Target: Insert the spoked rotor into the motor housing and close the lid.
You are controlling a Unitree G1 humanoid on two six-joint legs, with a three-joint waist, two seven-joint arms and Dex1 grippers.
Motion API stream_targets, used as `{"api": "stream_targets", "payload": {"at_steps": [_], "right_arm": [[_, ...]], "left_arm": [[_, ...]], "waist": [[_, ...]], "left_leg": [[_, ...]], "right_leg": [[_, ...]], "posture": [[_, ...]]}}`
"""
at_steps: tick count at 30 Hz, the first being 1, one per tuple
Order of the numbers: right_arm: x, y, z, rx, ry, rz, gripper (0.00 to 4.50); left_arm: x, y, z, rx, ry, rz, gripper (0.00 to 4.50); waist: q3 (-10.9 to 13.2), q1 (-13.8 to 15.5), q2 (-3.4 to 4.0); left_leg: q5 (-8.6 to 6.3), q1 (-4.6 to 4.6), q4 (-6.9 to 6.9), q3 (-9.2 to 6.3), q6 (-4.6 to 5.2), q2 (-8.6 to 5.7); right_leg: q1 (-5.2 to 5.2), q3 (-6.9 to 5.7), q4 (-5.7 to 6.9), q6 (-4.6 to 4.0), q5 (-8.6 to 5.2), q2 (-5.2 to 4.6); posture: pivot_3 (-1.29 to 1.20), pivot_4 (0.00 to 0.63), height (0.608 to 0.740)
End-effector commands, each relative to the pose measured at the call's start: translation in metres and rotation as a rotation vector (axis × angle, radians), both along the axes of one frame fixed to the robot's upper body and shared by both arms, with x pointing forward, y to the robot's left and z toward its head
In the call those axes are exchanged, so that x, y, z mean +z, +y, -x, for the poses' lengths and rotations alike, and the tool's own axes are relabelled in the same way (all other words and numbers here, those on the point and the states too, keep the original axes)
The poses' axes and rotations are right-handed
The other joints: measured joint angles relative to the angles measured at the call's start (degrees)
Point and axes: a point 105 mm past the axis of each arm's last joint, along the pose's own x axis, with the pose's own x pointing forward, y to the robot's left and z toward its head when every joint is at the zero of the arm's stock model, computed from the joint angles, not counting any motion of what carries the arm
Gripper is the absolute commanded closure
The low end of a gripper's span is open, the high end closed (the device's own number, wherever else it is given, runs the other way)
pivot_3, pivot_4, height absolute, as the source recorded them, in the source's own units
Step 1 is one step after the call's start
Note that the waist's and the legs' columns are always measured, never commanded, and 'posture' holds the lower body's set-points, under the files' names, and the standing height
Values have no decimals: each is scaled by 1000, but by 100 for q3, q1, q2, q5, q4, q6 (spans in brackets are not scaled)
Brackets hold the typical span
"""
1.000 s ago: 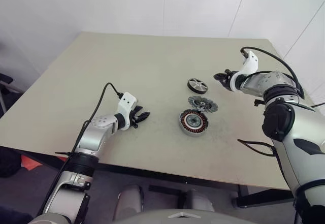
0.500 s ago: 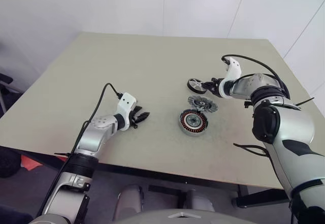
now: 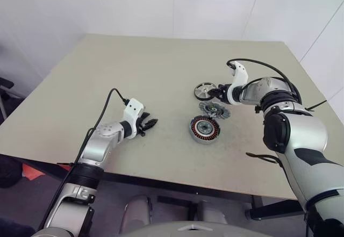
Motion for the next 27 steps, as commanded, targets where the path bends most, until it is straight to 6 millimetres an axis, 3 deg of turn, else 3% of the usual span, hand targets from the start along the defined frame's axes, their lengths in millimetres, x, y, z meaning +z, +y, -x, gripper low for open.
{"api": "stream_targets", "payload": {"at_steps": [1,4,7,8,15,20,23,27], "right_arm": [[24,5,-10,-2,-88,-49,2568],[29,7,-12,-10,-102,-83,3142],[35,8,-13,-8,-120,-90,4158],[35,8,-14,-8,-123,-88,4235],[48,1,-19,-65,-170,-128,4231],[96,-9,-26,-112,-288,-243,4231],[124,-12,-23,-46,-352,-257,4231],[161,-15,-1,157,-441,-254,4231]], "left_arm": [[11,6,-5,16,-43,-7,2071],[11,6,-5,18,-44,-11,2071],[11,7,-6,20,-46,-13,2071],[11,7,-6,20,-46,-13,2071],[9,6,-6,19,-47,-19,2071],[8,4,-5,10,-43,-18,2071],[8,1,-5,0,-41,-15,2071],[7,-5,-6,-25,-34,-10,2071]], "waist": [[0,-1,0],[0,-3,0],[0,-2,0],[0,-1,0],[0,0,0],[1,2,3],[1,3,2],[2,20,2]], "left_leg": [[0,1,0,0,0,0],[0,1,0,0,0,1],[0,2,0,0,0,1],[0,2,0,0,0,2],[1,2,0,0,-1,2],[0,2,1,0,0,2],[-3,2,1,0,5,2],[-4,3,1,-1,7,2]], "right_leg": [[0,0,0,0,0,0],[0,0,0,0,0,0],[0,0,1,0,0,1],[0,0,2,0,0,1],[0,0,2,0,0,1],[-1,0,4,0,0,1],[0,0,2,0,0,3],[5,0,0,0,0,3]], "posture": [[0,0,740],[0,0,740],[0,0,740],[0,0,740],[0,0,740],[0,0,740],[0,0,740],[0,0,740]]}}
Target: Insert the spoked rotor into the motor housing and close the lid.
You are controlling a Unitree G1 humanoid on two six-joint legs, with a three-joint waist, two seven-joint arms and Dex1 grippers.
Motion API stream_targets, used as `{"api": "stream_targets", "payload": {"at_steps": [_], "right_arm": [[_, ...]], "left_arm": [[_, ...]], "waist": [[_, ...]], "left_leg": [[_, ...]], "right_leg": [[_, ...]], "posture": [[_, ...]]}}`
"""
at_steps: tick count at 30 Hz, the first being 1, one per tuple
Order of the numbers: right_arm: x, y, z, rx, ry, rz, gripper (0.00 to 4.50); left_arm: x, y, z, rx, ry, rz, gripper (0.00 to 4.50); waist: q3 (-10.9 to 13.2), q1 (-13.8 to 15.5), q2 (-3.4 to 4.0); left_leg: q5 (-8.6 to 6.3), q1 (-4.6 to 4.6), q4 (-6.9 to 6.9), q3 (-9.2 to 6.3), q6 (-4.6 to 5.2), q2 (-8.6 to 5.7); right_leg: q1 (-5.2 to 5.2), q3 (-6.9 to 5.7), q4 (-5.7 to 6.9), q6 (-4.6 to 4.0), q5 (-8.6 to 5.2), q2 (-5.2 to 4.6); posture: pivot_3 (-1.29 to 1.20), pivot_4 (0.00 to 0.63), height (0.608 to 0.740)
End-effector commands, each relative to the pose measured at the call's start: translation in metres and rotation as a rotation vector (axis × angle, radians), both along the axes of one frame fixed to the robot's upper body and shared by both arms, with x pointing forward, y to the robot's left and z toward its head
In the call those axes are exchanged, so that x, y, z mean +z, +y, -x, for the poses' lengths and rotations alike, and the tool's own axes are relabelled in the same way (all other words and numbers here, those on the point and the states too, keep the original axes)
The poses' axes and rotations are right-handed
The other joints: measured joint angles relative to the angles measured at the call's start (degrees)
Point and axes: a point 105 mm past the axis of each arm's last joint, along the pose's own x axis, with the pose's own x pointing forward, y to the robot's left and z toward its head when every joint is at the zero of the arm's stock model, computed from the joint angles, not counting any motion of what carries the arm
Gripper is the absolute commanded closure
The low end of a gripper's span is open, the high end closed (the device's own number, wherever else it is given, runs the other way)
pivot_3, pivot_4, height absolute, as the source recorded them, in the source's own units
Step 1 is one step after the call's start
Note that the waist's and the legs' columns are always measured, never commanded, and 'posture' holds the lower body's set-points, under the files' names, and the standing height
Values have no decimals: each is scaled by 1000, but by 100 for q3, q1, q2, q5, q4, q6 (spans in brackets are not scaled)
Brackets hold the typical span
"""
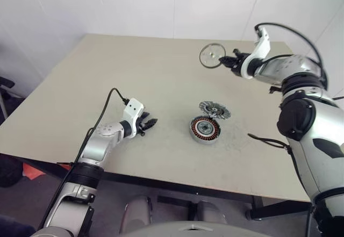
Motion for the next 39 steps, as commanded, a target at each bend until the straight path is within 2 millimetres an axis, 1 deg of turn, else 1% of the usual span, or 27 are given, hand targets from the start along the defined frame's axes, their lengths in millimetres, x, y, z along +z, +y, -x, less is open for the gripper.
{"api": "stream_targets", "payload": {"at_steps": [1,3,5,7,9,12,14,16,17,19,21,24,27,31,34,37,39], "right_arm": [[52,2,23,191,-162,8,4231],[58,3,45,298,-186,44,4231],[59,3,65,368,-198,82,4231],[57,3,95,466,-212,127,4231],[52,4,121,550,-206,165,4231],[39,4,152,641,-157,199,4231],[31,7,167,689,-128,208,4231],[25,8,178,726,-108,216,4231],[21,9,184,745,-92,221,4231],[6,8,192,771,-44,251,4231],[-13,6,195,773,21,264,4231],[-39,4,193,759,110,267,4231],[-57,7,187,754,167,254,4231],[-72,12,172,723,217,233,4231],[-76,14,158,696,233,216,4231],[-83,10,145,651,255,232,4231],[-87,8,140,637,273,241,4231]], "left_arm": [[7,-6,-4,-27,-27,-2,2071],[6,-10,-4,-42,-21,2,2071],[5,-13,-4,-52,-17,5,2071],[3,-17,-4,-69,-13,7,2071],[2,-20,-4,-80,-10,11,2071],[0,-25,-5,-98,-6,12,2071],[-1,-28,-5,-110,-4,11,2071],[-3,-32,-5,-119,-3,11,2071],[-3,-33,-5,-123,-3,12,2071],[-3,-35,-5,-128,-4,15,2071],[-3,-36,-5,-131,-4,16,2071],[-3,-37,-5,-133,-6,15,2071],[-2,-34,-5,-126,-10,14,2071],[-2,-29,-6,-111,-14,10,2071],[-2,-25,-5,-98,-16,8,2071],[-2,-23,-4,-90,-17,4,2071],[-2,-22,-4,-85,-20,4,2071]], "waist": [[0,33,-1],[0,109,-2],[-1,164,-2],[-1,226,-4],[-2,296,-2],[-5,344,2],[-5,348,3],[-6,347,3],[-6,350,4],[-7,363,5],[-12,358,11],[-16,310,14],[-16,266,13],[-19,260,18],[-22,265,23],[-23,264,24],[-23,265,23]], "left_leg": [[0,-1,0,-1,1,0],[-1,1,2,-6,3,0],[-2,11,2,-6,5,0],[-1,23,1,-4,4,0],[-1,29,-1,-2,4,0],[0,49,-3,-1,1,0],[-1,86,-7,1,1,0],[1,128,-17,2,-2,0],[2,146,-21,2,-5,0],[5,170,-32,2,-8,-1],[5,200,-59,1,-8,-1],[6,210,-68,3,-6,-7],[8,204,-66,8,2,-29],[9,203,-66,8,2,-31],[10,202,-66,8,2,-29],[9,197,-66,8,3,-27],[8,191,-66,8,5,-27]], "right_leg": [[0,0,-1,0,0,0],[10,-1,-6,1,0,2],[21,0,-9,2,1,3],[29,3,-10,3,1,3],[34,6,-12,6,2,2],[50,10,-13,13,3,2],[82,14,-20,20,0,2],[119,15,-30,62,-25,3],[133,16,-38,65,-27,3],[166,15,-69,70,-30,3],[215,10,-134,70,-30,7],[251,10,-204,70,-30,6],[254,18,-218,69,-29,-11],[250,18,-210,64,-26,-14],[244,15,-194,38,-11,-14],[237,14,-181,31,-7,-14],[228,14,-169,25,-3,-14]], "posture": [[0,0,740],[0,0,740],[0,0,740],[0,0,740],[0,0,740],[0,0,740],[0,0,740],[0,0,740],[0,0,740],[0,0,740],[0,0,740],[0,0,740],[0,0,740],[0,0,740],[0,0,740],[0,0,740],[0,0,740]]}}
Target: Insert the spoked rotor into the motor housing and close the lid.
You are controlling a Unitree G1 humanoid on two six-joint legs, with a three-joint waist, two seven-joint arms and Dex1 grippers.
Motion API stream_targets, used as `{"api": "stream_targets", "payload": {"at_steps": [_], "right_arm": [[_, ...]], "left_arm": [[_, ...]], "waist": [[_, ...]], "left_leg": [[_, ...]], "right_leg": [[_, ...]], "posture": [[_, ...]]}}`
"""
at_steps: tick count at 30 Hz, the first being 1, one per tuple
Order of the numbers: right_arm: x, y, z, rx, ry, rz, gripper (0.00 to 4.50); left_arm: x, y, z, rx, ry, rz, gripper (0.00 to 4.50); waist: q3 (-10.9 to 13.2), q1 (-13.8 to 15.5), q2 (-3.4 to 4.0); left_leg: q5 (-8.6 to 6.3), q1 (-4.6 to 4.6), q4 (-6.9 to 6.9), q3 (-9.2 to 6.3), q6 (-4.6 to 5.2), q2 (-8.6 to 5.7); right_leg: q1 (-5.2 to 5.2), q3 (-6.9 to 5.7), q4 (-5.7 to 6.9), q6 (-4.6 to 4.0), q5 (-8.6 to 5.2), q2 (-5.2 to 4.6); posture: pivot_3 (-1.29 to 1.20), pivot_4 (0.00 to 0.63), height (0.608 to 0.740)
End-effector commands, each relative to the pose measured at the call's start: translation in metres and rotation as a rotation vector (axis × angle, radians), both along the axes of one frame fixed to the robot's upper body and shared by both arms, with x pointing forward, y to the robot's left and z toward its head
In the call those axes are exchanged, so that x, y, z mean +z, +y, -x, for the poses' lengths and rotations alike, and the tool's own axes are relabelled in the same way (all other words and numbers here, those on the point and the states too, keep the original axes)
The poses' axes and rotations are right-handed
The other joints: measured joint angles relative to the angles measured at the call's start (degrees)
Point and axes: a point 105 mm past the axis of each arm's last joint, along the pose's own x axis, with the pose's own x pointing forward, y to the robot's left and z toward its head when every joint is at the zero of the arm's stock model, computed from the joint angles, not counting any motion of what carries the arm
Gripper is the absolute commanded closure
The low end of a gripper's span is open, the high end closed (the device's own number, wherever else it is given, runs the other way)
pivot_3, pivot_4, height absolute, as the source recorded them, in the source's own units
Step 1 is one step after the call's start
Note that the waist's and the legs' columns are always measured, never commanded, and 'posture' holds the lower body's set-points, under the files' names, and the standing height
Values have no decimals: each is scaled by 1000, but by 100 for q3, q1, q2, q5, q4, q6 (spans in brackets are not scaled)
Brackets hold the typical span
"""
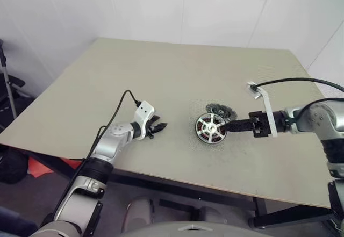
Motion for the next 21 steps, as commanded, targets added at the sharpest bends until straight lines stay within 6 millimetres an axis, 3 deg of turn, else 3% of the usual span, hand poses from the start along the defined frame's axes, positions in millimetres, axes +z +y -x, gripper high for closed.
{"api": "stream_targets", "payload": {"at_steps": [1,10,21], "right_arm": [[0,-5,-9,-17,-20,28,4231],[-14,-11,-7,-14,11,60,4231],[-15,-6,-1,-7,43,24,4231]], "left_arm": [[11,7,-4,28,-42,3,2071],[11,11,-3,47,-43,3,2071],[11,11,-4,43,-43,-1,2071]], "waist": [[0,8,-1],[-1,7,1],[-1,8,1]], "left_leg": [[0,-1,0,0,0,0],[-3,-11,-22,-1,0,6],[-3,-12,-19,-1,0,5]], "right_leg": [[-2,0,6,0,1,0],[-35,-2,54,22,16,6],[-32,-1,45,24,15,5]], "posture": [[0,0,740],[0,0,740],[0,0,740]]}}
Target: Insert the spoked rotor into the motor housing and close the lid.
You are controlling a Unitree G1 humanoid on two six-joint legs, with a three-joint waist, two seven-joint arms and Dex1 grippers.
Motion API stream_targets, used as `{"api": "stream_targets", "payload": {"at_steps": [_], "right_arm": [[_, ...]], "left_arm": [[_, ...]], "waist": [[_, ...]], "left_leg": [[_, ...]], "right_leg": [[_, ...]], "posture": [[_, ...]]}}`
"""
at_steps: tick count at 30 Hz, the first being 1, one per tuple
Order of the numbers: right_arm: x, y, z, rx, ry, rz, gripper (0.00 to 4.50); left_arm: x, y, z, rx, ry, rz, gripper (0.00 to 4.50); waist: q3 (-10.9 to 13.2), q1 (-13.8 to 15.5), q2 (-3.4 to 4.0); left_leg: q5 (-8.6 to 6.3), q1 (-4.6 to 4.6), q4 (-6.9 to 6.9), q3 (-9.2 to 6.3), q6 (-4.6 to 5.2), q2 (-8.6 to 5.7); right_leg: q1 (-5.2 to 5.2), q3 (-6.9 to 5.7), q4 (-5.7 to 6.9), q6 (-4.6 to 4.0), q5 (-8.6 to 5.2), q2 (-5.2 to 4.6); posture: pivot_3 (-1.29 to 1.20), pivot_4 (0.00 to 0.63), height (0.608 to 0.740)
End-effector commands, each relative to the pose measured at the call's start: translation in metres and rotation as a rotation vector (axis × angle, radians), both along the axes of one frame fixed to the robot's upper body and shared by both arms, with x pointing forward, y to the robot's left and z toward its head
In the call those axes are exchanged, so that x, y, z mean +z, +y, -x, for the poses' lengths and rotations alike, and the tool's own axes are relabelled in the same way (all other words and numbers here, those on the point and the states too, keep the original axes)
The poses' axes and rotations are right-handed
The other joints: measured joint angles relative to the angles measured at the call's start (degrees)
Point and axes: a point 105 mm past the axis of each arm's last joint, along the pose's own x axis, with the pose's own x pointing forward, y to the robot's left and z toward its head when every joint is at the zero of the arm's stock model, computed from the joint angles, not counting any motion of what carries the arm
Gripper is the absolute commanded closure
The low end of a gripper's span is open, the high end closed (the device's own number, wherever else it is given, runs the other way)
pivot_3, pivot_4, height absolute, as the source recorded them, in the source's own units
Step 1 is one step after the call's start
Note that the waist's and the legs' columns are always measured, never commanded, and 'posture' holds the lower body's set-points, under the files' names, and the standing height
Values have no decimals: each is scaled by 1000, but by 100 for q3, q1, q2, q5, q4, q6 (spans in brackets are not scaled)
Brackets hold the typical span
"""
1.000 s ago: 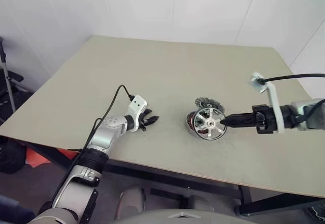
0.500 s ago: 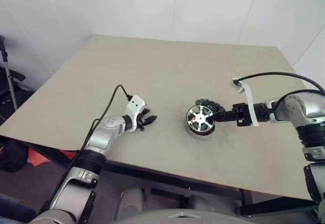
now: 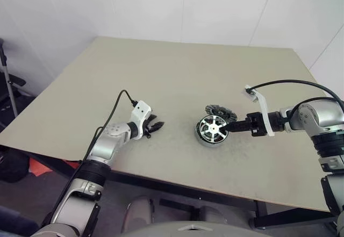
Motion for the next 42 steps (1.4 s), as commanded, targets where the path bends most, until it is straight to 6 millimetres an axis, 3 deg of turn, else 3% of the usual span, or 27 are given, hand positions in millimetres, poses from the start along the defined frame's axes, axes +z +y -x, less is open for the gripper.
{"api": "stream_targets", "payload": {"at_steps": [1,9,16,22,29,36,41,42], "right_arm": [[7,7,1,19,-8,-44,4231],[4,15,1,35,-11,-58,4231],[9,12,-8,17,-68,-34,1996],[28,4,-14,10,-138,-58,1996],[44,-8,-7,50,-217,-33,1996],[45,-13,0,124,-347,75,1996],[0,-20,24,276,-410,345,1996],[-8,-21,28,279,-402,356,2413]], "left_arm": [[10,3,-4,9,-33,0,2071],[10,5,-4,16,-35,-3,2071],[10,6,-4,19,-35,-3,2071],[9,5,-4,17,-33,-3,2071],[9,5,-4,13,-32,-3,2071],[10,5,-5,7,-35,-7,2071],[10,4,-5,5,-36,-9,2071],[10,4,-4,3,-36,-10,2071]], "waist": [[0,0,0],[0,-6,0],[0,-6,0],[0,-5,0],[0,-3,0],[0,2,-1],[-1,7,-5],[-1,1,-6]], "left_leg": [[0,0,0,0,0,0],[0,1,-1,0,0,1],[1,0,0,0,-1,1],[1,0,0,0,-2,0],[0,0,-1,0,0,0],[0,-1,0,0,0,0],[-3,1,-5,-1,4,1],[-3,1,-6,-1,4,1]], "right_leg": [[0,0,0,0,0,0],[-1,0,1,0,0,0],[-2,0,1,0,0,0],[-3,1,0,0,0,0],[-2,0,-2,2,-1,0],[-1,1,-7,13,-8,0],[3,0,-14,38,-22,0],[4,0,-16,40,-23,0]], "posture": [[0,0,740],[0,0,740],[0,0,740],[0,0,740],[0,0,740],[0,0,740],[0,0,740],[0,0,740]]}}
